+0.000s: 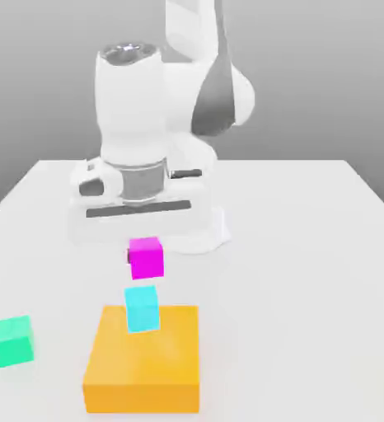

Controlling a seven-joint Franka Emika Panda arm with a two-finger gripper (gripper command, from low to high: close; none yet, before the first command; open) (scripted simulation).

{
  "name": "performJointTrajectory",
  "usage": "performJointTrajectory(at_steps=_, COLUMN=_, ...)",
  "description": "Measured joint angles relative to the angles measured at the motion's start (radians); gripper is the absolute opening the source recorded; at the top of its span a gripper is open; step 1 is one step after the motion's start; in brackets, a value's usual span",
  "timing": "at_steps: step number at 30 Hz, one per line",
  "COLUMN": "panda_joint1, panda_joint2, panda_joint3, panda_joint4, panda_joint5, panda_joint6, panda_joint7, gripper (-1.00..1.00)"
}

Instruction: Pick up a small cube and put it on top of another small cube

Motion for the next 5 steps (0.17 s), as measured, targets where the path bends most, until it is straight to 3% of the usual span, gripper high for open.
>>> performJointTrajectory(at_steps=1, panda_joint1=0.002, panda_joint2=0.035, panda_joint3=-0.003, panda_joint4=-0.005, panda_joint5=0.005, panda_joint6=0.04, panda_joint7=-0.003, gripper=-1.0)
performJointTrajectory(at_steps=2, panda_joint1=0.003, panda_joint2=0.055, panda_joint3=-0.004, panda_joint4=-0.009, panda_joint5=0.008, panda_joint6=0.063, panda_joint7=-0.005, gripper=1.0)
performJointTrajectory(at_steps=5, panda_joint1=0.003, panda_joint2=0.055, panda_joint3=-0.004, panda_joint4=-0.009, panda_joint5=0.008, panda_joint6=0.063, panda_joint7=-0.005, gripper=1.0)
